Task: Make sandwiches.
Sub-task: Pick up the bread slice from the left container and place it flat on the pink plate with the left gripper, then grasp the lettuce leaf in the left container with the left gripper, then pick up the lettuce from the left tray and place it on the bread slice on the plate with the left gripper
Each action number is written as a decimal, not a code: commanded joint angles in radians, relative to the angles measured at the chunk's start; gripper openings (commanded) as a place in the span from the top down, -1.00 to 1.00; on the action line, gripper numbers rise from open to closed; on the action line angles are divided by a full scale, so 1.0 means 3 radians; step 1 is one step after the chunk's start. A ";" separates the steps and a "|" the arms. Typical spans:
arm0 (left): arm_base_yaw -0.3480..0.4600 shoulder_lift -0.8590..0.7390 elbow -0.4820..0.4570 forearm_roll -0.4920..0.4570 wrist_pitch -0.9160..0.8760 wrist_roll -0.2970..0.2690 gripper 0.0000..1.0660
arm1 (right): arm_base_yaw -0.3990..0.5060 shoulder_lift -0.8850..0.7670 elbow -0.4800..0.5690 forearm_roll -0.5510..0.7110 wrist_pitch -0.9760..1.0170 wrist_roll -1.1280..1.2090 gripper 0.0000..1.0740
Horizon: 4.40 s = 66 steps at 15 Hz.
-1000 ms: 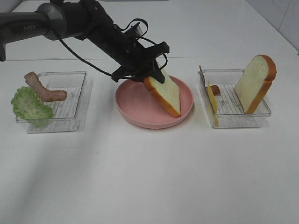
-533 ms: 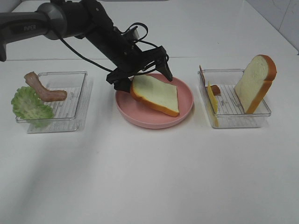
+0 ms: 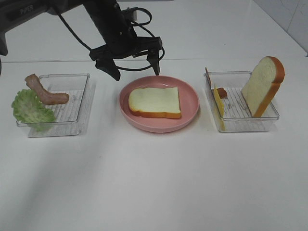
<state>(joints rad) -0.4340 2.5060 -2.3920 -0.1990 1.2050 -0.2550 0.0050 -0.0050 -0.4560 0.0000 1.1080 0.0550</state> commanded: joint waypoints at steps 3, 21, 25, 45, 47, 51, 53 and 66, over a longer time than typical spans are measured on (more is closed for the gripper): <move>-0.0017 -0.0400 0.0017 0.0187 0.0363 0.0263 -0.92 | -0.0013 -0.0097 0.0007 0.0000 -0.0013 -0.0007 -0.80; 0.1583 -0.2220 0.2807 0.0377 -0.0007 0.0883 -0.92 | -0.0013 -0.0097 0.0007 0.0000 -0.0013 -0.0007 -0.80; 0.1583 -0.1963 0.2807 0.0227 -0.0207 0.0943 -0.92 | -0.0013 -0.0097 0.0007 0.0000 -0.0013 -0.0007 -0.80; 0.1580 -0.1257 0.2803 0.0113 -0.0770 0.0893 0.07 | -0.0013 -0.0097 0.0007 0.0000 -0.0013 -0.0007 -0.80; 0.1573 -0.1257 0.2803 0.0120 -0.0867 0.0820 0.90 | -0.0013 -0.0097 0.0007 0.0000 -0.0013 -0.0007 -0.80; 0.1573 -0.1257 0.2803 0.0117 -0.0917 0.0807 1.00 | -0.0013 -0.0097 0.0007 0.0000 -0.0013 -0.0007 -0.80; 0.1573 -0.1263 0.2803 0.0060 -0.0897 0.0807 1.00 | -0.0013 -0.0097 0.0007 0.0000 -0.0013 -0.0007 -0.80; 0.0970 -0.1720 0.1963 -0.0787 -0.0577 0.0630 1.00 | -0.0013 -0.0097 0.0007 0.0000 -0.0013 -0.0007 -0.80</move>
<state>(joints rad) -0.1310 1.9930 -1.7950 -0.4150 1.0420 -0.0570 0.0050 -0.0050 -0.4560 0.0000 1.1080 0.0550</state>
